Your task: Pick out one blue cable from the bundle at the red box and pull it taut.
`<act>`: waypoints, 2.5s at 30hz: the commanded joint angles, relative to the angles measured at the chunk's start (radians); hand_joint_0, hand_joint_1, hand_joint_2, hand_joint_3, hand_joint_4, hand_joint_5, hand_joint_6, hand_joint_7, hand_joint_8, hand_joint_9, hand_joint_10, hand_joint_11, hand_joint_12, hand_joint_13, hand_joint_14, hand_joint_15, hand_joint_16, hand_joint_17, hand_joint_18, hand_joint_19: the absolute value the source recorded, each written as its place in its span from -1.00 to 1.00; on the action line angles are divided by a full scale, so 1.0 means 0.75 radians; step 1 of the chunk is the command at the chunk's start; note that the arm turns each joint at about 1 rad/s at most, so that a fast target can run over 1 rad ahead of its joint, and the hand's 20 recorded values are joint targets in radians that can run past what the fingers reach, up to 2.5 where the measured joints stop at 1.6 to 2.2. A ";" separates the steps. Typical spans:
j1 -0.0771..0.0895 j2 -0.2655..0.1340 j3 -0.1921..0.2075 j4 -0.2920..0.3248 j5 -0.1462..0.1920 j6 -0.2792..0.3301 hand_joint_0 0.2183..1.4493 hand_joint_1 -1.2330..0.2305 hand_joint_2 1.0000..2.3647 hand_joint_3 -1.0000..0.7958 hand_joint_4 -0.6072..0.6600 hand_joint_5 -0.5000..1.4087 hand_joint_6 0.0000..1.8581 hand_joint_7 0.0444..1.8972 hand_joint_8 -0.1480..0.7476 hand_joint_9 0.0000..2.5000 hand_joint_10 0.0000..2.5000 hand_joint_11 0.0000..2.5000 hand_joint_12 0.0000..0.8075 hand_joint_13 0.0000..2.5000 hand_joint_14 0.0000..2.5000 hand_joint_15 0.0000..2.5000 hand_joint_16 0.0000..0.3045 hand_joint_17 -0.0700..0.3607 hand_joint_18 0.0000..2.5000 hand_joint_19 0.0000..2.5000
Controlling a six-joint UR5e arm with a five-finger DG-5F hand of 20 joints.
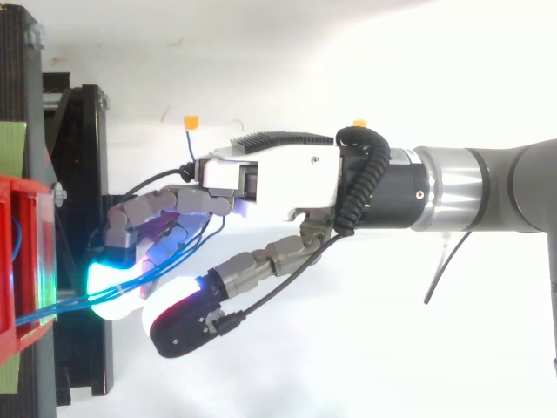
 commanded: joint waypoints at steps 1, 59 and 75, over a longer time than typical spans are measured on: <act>-0.007 0.001 0.001 -0.009 -0.011 0.000 -0.40 -0.01 -0.98 -0.24 0.33 -0.62 -0.46 0.15 0.04 -0.32 -0.99 -0.70 0.03 -0.67 -0.99 -0.85 -0.62 -0.06 -0.67 -0.54; -0.021 0.001 0.081 -0.101 -0.070 0.000 -0.34 -0.12 -1.00 0.11 0.35 -0.58 -0.28 0.11 0.21 -0.03 -0.99 -0.57 0.23 -0.38 -0.99 -0.72 -0.51 0.10 -0.41 -0.47; -0.021 0.001 0.093 -0.112 -0.076 0.000 -0.36 -0.22 -0.98 -0.02 0.36 -0.65 -0.05 -0.11 0.20 -0.05 -0.99 -0.52 0.21 -0.38 -0.99 -0.70 -0.54 0.06 -0.42 -0.46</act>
